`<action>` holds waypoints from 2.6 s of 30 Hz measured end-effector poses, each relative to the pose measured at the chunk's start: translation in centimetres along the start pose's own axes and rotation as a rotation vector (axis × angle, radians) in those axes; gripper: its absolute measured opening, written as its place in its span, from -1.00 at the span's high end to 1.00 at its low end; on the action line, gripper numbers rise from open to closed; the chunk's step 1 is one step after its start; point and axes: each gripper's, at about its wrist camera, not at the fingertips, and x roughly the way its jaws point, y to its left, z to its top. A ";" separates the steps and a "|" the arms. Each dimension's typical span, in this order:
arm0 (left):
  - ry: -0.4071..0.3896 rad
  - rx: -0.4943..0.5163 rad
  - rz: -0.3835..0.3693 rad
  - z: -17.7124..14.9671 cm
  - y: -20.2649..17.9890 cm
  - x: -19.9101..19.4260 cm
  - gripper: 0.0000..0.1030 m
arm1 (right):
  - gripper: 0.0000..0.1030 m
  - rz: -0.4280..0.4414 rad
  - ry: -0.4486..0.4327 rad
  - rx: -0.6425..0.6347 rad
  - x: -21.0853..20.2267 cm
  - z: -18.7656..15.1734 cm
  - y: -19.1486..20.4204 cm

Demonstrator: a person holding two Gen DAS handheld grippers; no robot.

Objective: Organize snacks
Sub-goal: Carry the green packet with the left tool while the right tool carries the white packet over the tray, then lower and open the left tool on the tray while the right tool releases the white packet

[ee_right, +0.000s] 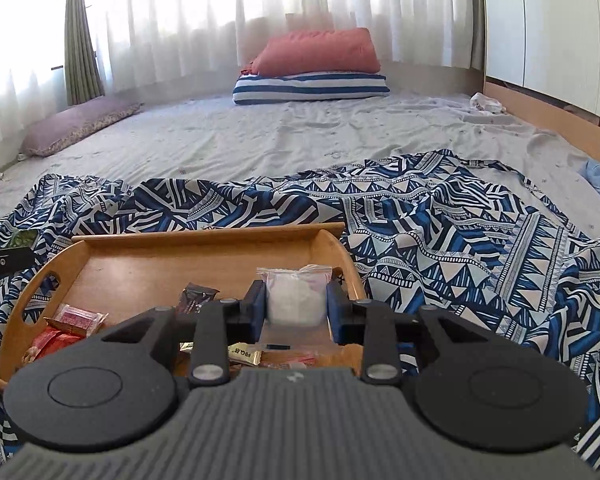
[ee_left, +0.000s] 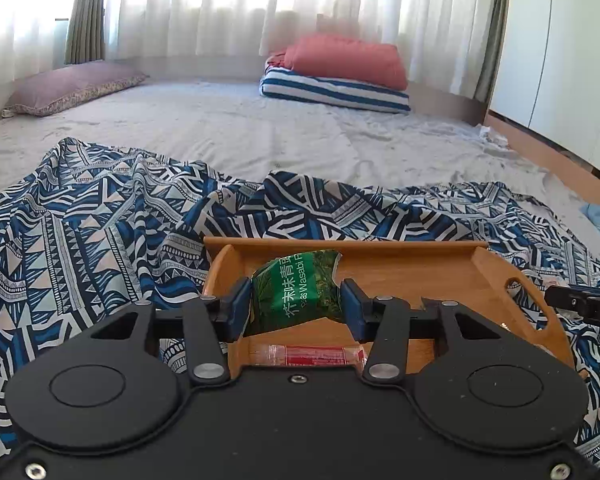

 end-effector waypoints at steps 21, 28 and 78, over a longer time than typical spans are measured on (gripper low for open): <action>0.078 0.035 0.042 -1.8 -0.7 6.1 0.11 | 0.29 -0.011 0.110 -0.054 6.4 -1.9 0.4; 0.098 0.023 0.058 -2.3 -0.4 6.6 0.11 | 0.25 -0.006 0.107 -0.077 6.5 -2.5 0.8; 0.043 0.103 -0.009 -1.9 -2.5 -4.5 -0.92 | -0.90 0.049 0.028 -0.130 -1.4 -1.4 2.4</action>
